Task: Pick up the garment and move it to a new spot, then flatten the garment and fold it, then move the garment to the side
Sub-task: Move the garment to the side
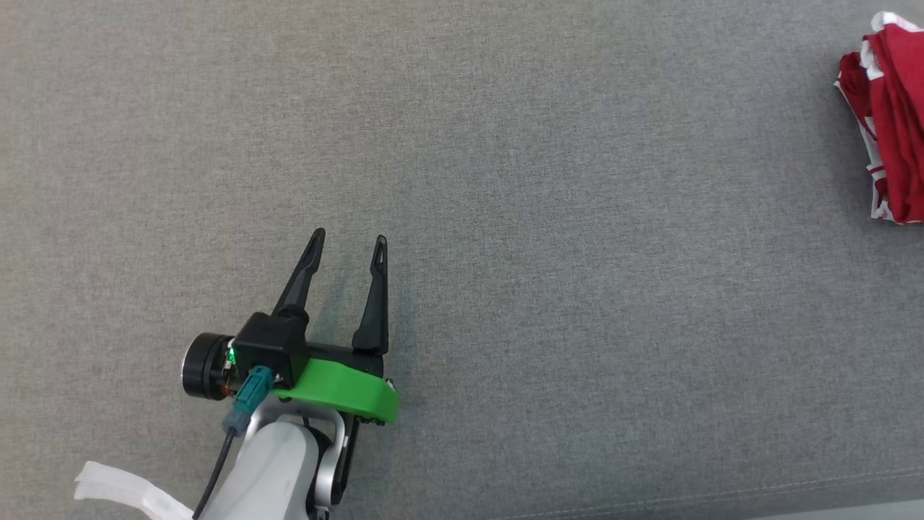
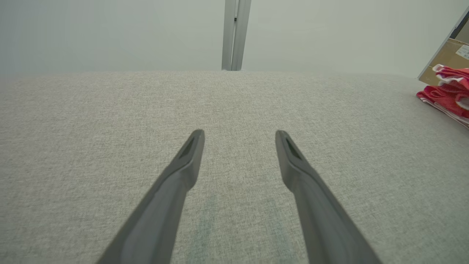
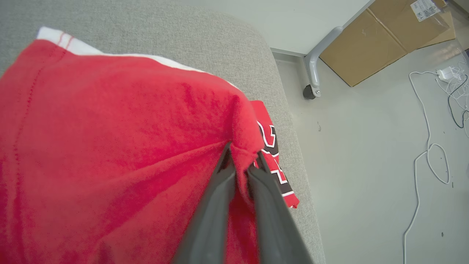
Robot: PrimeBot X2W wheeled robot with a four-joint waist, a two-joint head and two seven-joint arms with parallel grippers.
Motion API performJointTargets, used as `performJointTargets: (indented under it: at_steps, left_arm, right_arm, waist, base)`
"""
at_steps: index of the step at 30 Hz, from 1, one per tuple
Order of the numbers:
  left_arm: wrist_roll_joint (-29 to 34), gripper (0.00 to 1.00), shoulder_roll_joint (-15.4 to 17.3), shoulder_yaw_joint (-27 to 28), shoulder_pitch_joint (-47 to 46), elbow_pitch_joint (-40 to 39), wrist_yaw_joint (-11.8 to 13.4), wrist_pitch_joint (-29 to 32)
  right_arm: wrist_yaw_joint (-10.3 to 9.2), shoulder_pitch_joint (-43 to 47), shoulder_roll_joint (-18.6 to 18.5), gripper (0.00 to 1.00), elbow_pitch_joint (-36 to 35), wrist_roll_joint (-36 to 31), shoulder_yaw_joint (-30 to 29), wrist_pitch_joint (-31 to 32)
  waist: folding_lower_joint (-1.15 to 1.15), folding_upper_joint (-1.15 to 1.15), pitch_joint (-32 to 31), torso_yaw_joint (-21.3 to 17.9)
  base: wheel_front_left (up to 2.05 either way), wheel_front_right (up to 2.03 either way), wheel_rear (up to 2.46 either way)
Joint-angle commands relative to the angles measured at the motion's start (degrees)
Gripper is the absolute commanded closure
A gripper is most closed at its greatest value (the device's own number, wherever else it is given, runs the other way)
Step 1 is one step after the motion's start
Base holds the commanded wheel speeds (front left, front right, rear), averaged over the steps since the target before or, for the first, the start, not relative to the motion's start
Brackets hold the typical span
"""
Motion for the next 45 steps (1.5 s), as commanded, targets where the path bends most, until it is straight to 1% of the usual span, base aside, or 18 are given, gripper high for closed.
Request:
performJointTargets:
  at_steps: [1, 4, 7, 10, 13, 20, 26, 30, 36, 39, 45]
  left_arm:
    - [0.40, 0.00, 0.40, -0.01, -1.06, -0.35, 0.31, 0.11]
    - [0.42, 0.00, 0.81, -0.04, -1.05, -0.50, 0.45, 0.38]
    - [0.43, 0.00, 1.10, -0.13, -1.02, -0.62, 0.50, 0.66]
    - [0.18, 0.00, 1.23, -0.13, -1.33, -0.61, 0.56, 0.84]
    - [-0.26, 0.00, 1.56, 0.31, -1.80, -0.36, 0.62, 0.89]
    - [-2.54, 0.00, 1.70, 2.64, -3.89, 1.70, 0.30, 0.35]
    - [-4.40, 0.00, 2.07, 5.91, -5.16, 6.58, 0.63, -0.99]
    - [-5.33, 0.00, 1.59, 7.39, -3.59, 9.46, 0.64, -1.54]
    - [-5.67, 0.00, 0.88, 8.45, -0.35, 12.46, -0.62, -1.94]
    - [-5.77, 0.00, 0.37, 8.90, 1.40, 12.62, -1.13, -1.99]
    - [-4.02, 0.00, -0.69, 9.65, 4.88, 12.05, -1.45, -2.01]
  right_arm:
    - [-0.11, -0.46, -0.07, 0.00, 1.36, -2.04, -0.78, -1.80]
    - [-0.11, -0.05, 1.72, 0.00, 4.10, -4.45, -2.56, -4.08]
    - [-0.11, 0.44, 3.04, 0.00, 5.14, -6.28, -4.17, -6.02]
    - [-0.11, 0.48, 4.91, 0.00, 4.98, -7.18, -5.79, -8.84]
    - [-0.11, 0.44, 7.16, 0.00, 3.42, -7.61, -5.92, -11.64]
    - [-0.11, -1.25, 10.75, 0.00, -1.26, -6.32, -2.36, -14.26]
    - [-0.11, 0.39, 14.29, 0.00, -5.48, -3.59, 0.73, -17.96]
    - [-0.10, 3.74, 17.73, 0.00, -7.17, -2.03, 0.46, -21.65]
    - [-0.10, 11.79, 24.28, 0.00, -9.37, -3.58, -2.38, -27.95]
    - [-0.10, 16.55, 27.11, 0.00, -11.16, -5.96, -4.51, -30.63]
    - [-0.10, 27.01, 35.54, 0.00, -16.83, -12.07, -9.97, -33.48]
  waist:
    - [0.00, 0.00, 0.21, -0.33]
    - [0.00, 0.00, 0.26, -1.07]
    - [0.00, 0.00, 0.03, -1.93]
    - [0.00, 0.00, -0.49, -2.59]
    - [0.00, 0.00, -1.67, -3.24]
    - [0.00, 0.00, -5.62, -3.24]
    - [0.00, 0.00, -9.53, -2.54]
    - [0.00, 0.00, -12.18, -1.75]
    - [0.00, 0.00, -15.71, 0.09]
    - [0.00, 0.00, -17.22, 1.32]
    - [0.00, 0.00, -19.25, 3.29]
  base:
    - [0.00, 0.00, 0.00]
    - [0.00, 0.00, 0.00]
    - [0.00, 0.00, 0.00]
    - [0.00, 0.00, 0.00]
    - [0.00, 0.00, 0.00]
    - [0.00, 0.00, 0.00]
    - [0.00, 0.00, 0.00]
    - [0.00, 0.00, 0.00]
    - [0.00, 0.00, 0.00]
    - [0.00, 0.00, 0.00]
    - [0.00, 0.00, 0.00]
